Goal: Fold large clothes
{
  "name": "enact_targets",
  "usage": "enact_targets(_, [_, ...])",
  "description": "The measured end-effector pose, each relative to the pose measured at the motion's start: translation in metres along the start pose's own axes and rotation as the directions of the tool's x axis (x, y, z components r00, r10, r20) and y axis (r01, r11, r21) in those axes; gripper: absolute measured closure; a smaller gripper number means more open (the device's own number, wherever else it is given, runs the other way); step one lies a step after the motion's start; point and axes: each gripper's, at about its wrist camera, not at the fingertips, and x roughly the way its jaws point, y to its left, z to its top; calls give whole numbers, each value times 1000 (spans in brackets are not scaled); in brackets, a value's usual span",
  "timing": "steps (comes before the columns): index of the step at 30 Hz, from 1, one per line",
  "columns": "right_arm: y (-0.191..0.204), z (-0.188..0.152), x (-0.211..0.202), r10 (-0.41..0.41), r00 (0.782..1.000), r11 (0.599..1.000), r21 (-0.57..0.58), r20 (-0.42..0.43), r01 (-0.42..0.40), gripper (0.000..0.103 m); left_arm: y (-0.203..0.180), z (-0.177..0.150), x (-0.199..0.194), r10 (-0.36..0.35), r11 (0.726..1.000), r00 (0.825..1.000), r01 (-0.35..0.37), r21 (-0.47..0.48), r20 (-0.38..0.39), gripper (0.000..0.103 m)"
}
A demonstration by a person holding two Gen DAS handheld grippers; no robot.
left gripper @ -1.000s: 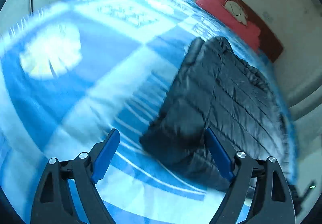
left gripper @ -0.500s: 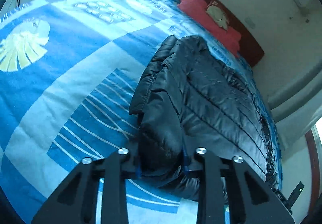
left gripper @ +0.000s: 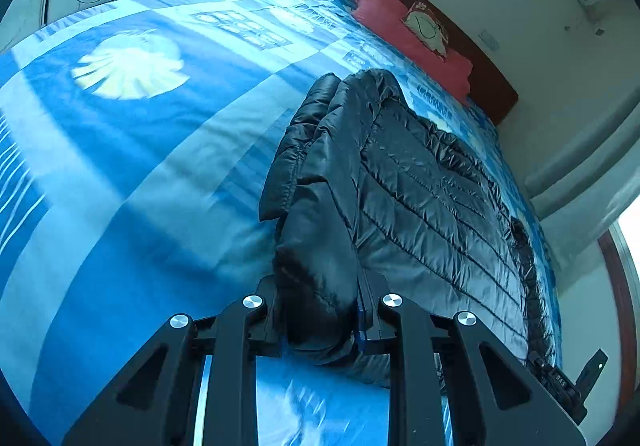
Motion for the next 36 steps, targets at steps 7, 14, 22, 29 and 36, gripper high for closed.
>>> enact_targets(7, [-1, -41, -28, -22, 1000, 1000, -23, 0, 22, 73, 19, -33, -32, 14, 1000, 1000, -14, -1, -21, 80])
enact_targets(14, [-4, -52, -34, -22, 1000, 1000, -16, 1, 22, 73, 24, -43, -38, 19, 1000, 999, -19, 2, -29, 79])
enact_targets(22, [-9, -50, -31, -18, 1000, 1000, 1, 5, 18, 73, 25, -44, -36, 26, 1000, 999, -26, 1, -24, 79])
enact_targets(29, [-10, -54, -30, -13, 1000, 1000, 19, 14, 13, 73, 27, -47, -36, 28, 1000, 999, -29, -11, -20, 79])
enact_targets(36, [-11, -56, -30, -18, 1000, 999, 39, 26, 17, 70, 28, -48, -36, 29, 999, 999, -29, -25, -20, 78])
